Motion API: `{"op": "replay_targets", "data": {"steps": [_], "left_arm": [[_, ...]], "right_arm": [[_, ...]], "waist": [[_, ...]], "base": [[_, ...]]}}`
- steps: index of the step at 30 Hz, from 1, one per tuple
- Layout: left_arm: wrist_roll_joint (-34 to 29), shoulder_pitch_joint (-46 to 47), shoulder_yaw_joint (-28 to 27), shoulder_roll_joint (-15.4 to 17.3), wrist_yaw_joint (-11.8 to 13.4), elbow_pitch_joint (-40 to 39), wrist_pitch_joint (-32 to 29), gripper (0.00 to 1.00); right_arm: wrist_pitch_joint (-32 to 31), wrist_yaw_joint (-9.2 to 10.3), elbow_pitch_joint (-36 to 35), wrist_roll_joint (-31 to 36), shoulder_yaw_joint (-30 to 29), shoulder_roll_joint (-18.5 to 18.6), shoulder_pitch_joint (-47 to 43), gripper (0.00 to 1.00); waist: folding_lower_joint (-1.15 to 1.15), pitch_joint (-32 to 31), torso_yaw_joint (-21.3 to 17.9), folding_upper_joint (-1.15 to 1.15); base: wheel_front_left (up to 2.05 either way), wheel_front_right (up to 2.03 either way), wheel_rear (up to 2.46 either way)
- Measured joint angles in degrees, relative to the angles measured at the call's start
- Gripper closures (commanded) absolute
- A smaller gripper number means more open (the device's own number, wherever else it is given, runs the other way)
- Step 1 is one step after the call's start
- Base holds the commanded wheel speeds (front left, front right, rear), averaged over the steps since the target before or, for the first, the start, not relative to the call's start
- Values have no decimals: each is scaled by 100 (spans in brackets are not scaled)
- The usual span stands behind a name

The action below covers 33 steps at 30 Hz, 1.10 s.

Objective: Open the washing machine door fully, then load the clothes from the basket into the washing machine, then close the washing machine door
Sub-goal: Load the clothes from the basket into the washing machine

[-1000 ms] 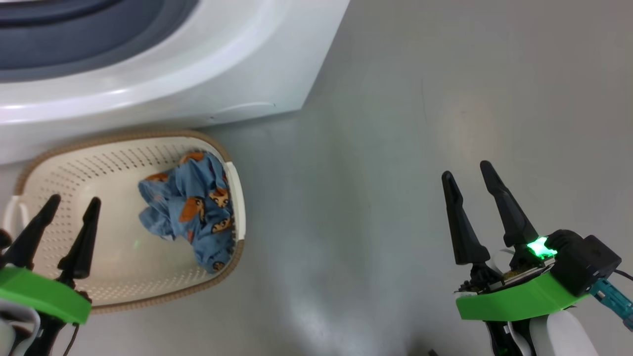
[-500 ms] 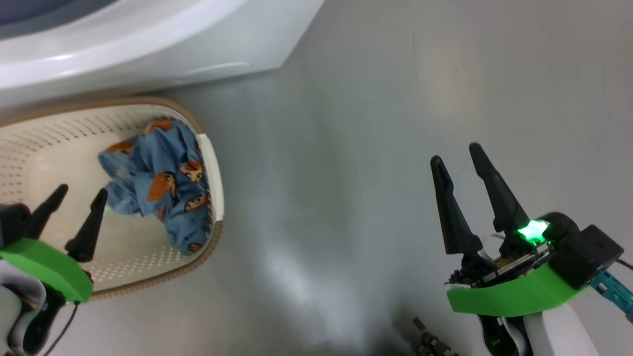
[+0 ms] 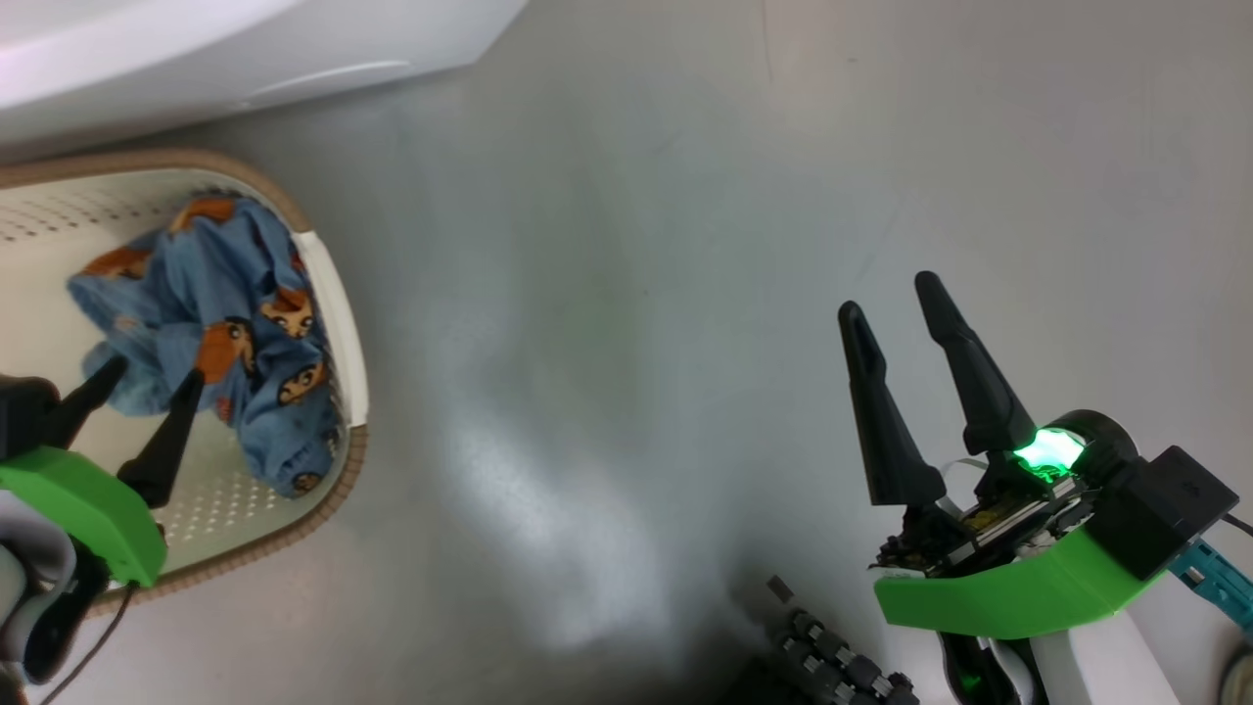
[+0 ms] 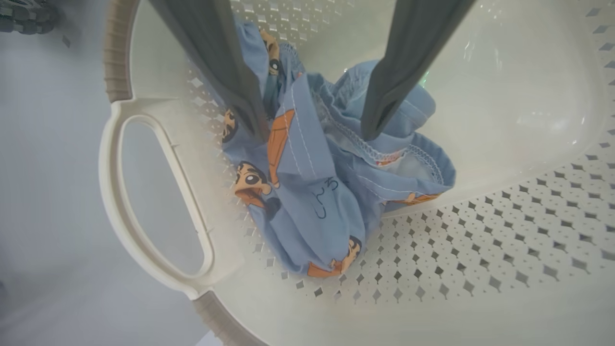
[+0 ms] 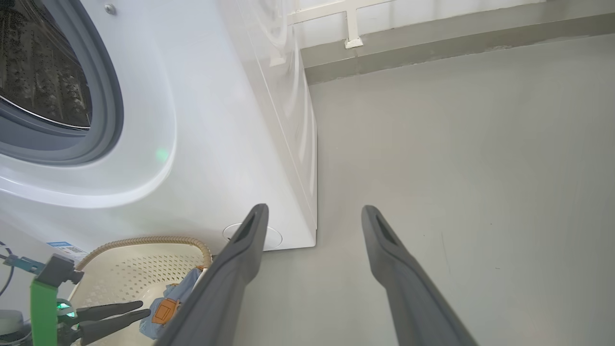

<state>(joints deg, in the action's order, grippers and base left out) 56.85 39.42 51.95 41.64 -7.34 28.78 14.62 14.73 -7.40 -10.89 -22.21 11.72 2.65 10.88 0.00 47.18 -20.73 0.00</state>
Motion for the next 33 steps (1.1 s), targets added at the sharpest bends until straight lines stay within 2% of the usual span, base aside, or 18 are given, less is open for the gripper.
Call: {"op": "replay_targets", "data": {"steps": [15, 23, 28, 30, 33], "left_arm": [[635, 856, 888, 114, 0, 693, -344, 0], [945, 1226, 1344, -62, 0, 1182, -1002, 0], [1014, 1338, 1562, -120, -1, 1080, -864, 0], [1025, 1429, 1608, -104, 0, 1082, -746, 100], [1107, 1494, 1694, -88, 0, 1078, -746, 100]], "right_arm": [[0, 0, -203, -10, 242, -14, -12, 0], [0, 0, -292, 44, 247, -26, -94, 0], [0, 0, -322, 46, 245, -26, -165, 0], [0, 0, -330, 47, 245, -27, -165, 0], [0, 0, -331, 47, 243, -27, -165, 0]], "waist": [[0, 473, -282, 0], [0, 506, -298, 0], [0, 484, -297, 0], [0, 482, -297, 0], [0, 482, -297, 0]], "base": [[0, 0, 0], [0, 0, 0], [0, 0, 0], [0, 0, 0], [0, 0, 0]]}}
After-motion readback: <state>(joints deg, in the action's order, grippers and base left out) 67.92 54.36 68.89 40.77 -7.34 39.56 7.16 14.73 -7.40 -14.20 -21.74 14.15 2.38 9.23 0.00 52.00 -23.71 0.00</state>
